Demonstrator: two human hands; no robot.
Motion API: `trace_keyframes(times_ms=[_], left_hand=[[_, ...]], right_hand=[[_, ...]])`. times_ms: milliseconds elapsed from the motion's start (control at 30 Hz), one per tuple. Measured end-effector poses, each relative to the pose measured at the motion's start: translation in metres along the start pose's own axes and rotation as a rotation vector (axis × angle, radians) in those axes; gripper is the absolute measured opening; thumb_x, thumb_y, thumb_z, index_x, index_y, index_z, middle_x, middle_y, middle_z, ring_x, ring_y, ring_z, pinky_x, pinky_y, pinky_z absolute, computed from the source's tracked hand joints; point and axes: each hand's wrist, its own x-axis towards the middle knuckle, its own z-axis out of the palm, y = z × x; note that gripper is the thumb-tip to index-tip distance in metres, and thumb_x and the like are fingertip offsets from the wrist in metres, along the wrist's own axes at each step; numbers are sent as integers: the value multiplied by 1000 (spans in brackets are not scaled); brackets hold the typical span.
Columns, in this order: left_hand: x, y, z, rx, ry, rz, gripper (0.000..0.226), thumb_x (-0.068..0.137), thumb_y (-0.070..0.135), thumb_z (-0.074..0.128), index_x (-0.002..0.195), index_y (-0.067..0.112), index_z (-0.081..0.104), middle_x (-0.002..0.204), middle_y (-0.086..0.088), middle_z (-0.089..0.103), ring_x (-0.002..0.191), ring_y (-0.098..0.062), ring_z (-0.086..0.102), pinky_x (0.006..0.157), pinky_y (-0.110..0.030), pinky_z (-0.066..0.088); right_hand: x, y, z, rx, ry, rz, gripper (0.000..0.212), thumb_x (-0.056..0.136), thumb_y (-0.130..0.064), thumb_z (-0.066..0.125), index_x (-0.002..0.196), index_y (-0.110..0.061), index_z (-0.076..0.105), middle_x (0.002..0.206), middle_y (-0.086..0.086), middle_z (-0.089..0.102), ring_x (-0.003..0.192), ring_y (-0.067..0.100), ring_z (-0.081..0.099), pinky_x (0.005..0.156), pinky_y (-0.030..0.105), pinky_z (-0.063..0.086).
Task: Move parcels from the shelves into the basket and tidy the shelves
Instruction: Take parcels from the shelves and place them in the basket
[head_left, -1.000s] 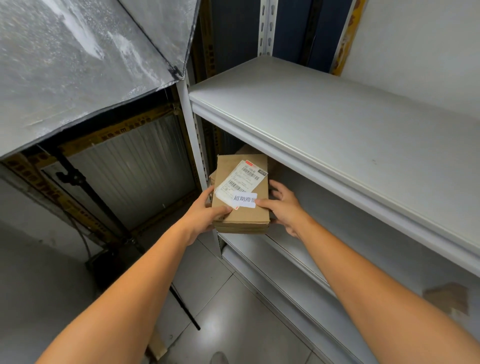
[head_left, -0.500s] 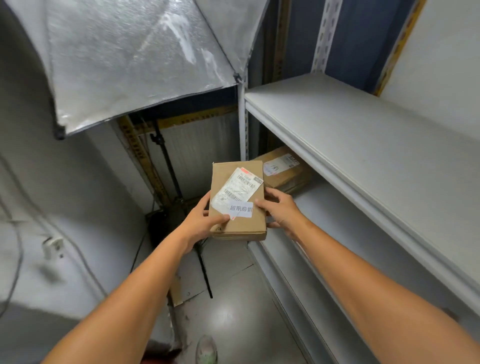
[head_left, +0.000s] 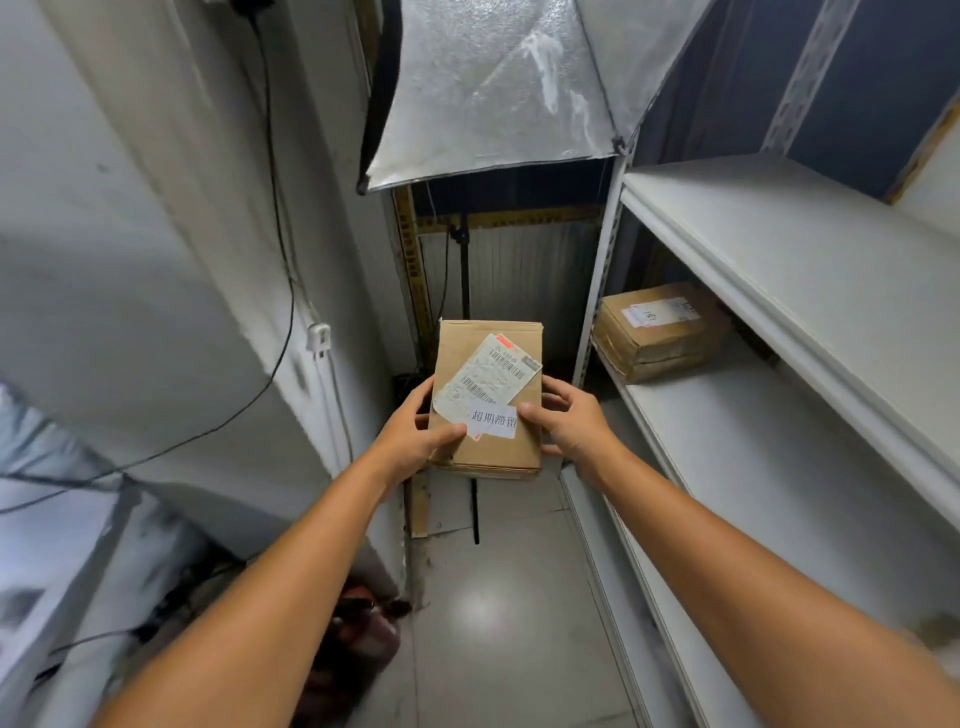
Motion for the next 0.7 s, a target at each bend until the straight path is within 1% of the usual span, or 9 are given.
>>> trace_keyframes(times_ms=[67, 167, 267, 333, 400, 467, 533, 600, 700], left_hand=[[-26, -15, 0, 10, 4, 6, 85, 84, 24, 76, 150, 43, 25, 133, 3, 51, 126, -20, 45, 103, -51, 46], [-66, -33, -1, 0, 8, 0, 85, 84, 25, 76, 150, 43, 25, 135, 2, 49, 127, -22, 46, 103, -51, 47], [-103, -48, -2, -24, 40, -20, 85, 84, 24, 77, 150, 42, 26, 134, 1, 50, 124, -24, 50, 100, -50, 49], [-128, -60, -5, -48, 81, -33, 85, 84, 23, 77, 150, 40, 26, 136, 1, 49, 124, -24, 51, 100, -48, 50], [-154, -75, -10, -80, 134, -52, 87, 83, 24, 78, 151, 38, 26, 143, -2, 47, 124, -23, 53, 100, -42, 51], [-181, -88, -15, -127, 183, -76, 88, 83, 24, 78, 153, 37, 25, 143, -3, 51, 117, -20, 59, 93, -35, 55], [-210, -99, -20, -151, 245, -110, 88, 83, 27, 78, 152, 38, 25, 140, -4, 53, 113, -19, 62, 93, -37, 55], [-242, -107, -24, -158, 331, -143, 88, 81, 31, 80, 151, 40, 27, 139, -2, 54, 114, -19, 61, 96, -39, 54], [-298, -119, -27, -146, 469, -158, 92, 76, 37, 82, 151, 37, 29, 142, 7, 49, 123, -14, 53, 104, -39, 48]], right_hand=[[-25, 13, 7, 0, 6, -6, 62, 87, -13, 73, 143, -24, 48, 121, -2, 61, 113, 18, 59, 88, 51, 56], [-58, 31, 15, -17, -16, -6, 63, 86, -15, 75, 143, -23, 48, 126, 1, 61, 115, 20, 59, 90, 54, 56], [-87, 44, 24, -24, -35, -1, 63, 85, -16, 76, 142, -23, 49, 126, 1, 62, 116, 22, 60, 90, 57, 55], [-106, 52, 34, -35, -66, -8, 63, 86, -18, 76, 142, -24, 49, 126, 0, 62, 115, 20, 60, 87, 53, 57], [-122, 57, 46, -55, -115, -17, 59, 87, -19, 75, 140, -25, 50, 123, -3, 63, 107, 13, 62, 80, 44, 59], [-135, 62, 60, -79, -178, -20, 56, 88, -17, 74, 138, -25, 52, 116, -5, 66, 100, 8, 63, 73, 38, 59], [-146, 66, 75, -102, -249, -22, 55, 87, -17, 74, 138, -25, 53, 115, -6, 66, 100, 8, 63, 68, 34, 58], [-158, 71, 90, -137, -318, -33, 57, 86, -19, 76, 138, -26, 53, 117, -6, 66, 106, 10, 63, 72, 36, 58], [-179, 79, 116, -194, -447, -46, 59, 83, -22, 79, 137, -27, 55, 119, -5, 68, 110, 14, 64, 86, 44, 59]])
